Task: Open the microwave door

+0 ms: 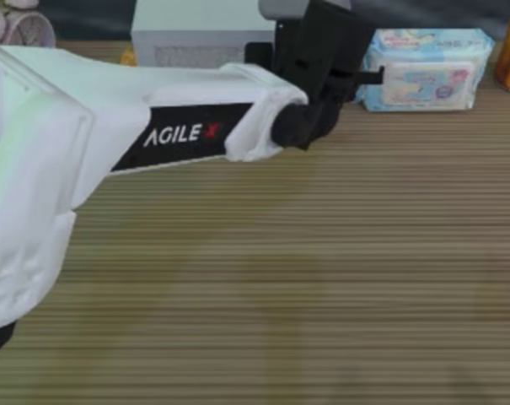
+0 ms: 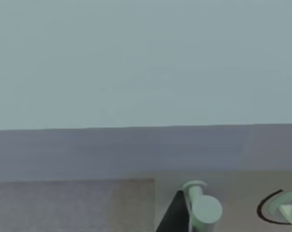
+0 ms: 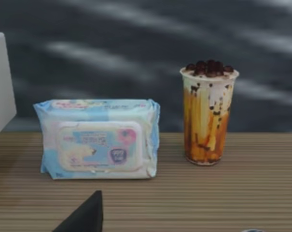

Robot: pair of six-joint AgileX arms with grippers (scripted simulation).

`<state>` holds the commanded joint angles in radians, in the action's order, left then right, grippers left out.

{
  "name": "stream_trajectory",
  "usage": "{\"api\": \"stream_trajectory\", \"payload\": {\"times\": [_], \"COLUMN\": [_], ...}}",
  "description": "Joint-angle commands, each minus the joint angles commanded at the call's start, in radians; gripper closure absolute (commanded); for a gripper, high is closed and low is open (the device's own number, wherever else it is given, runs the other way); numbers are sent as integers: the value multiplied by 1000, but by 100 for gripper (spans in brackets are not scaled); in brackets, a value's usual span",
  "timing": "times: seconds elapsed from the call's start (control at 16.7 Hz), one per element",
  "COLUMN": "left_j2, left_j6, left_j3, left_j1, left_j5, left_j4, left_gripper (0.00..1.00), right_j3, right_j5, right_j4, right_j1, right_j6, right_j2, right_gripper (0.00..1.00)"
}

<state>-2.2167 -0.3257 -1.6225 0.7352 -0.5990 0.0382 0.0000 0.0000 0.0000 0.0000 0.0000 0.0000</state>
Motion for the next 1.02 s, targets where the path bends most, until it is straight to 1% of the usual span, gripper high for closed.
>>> {"api": "stream_trajectory", "payload": {"times": [0.12, 0.3, 0.48, 0.84, 1.02], "left_j2": [-11, -54, -114, -220, -252], "left_j6": [-8, -38, -83, -183, -223], "left_j3": [-31, -140, -297, -637, -765], "left_j1": [-2, -9, -23, -65, -86], "left_j5": [9, 40, 88, 208, 261], "left_j4": [-32, -161, -372, -867, -1049], "left_gripper": [100, 100, 100, 100, 100], "right_j3": [0, 0, 0, 0, 0], "right_j5": [0, 0, 0, 0, 0], "right_j4": [0, 0, 0, 0, 0], "right_j1": [0, 0, 0, 0, 0], "right_j6": [0, 0, 0, 0, 0], "right_j2": [0, 0, 0, 0, 0], "right_gripper": [0, 0, 0, 0, 0]}}
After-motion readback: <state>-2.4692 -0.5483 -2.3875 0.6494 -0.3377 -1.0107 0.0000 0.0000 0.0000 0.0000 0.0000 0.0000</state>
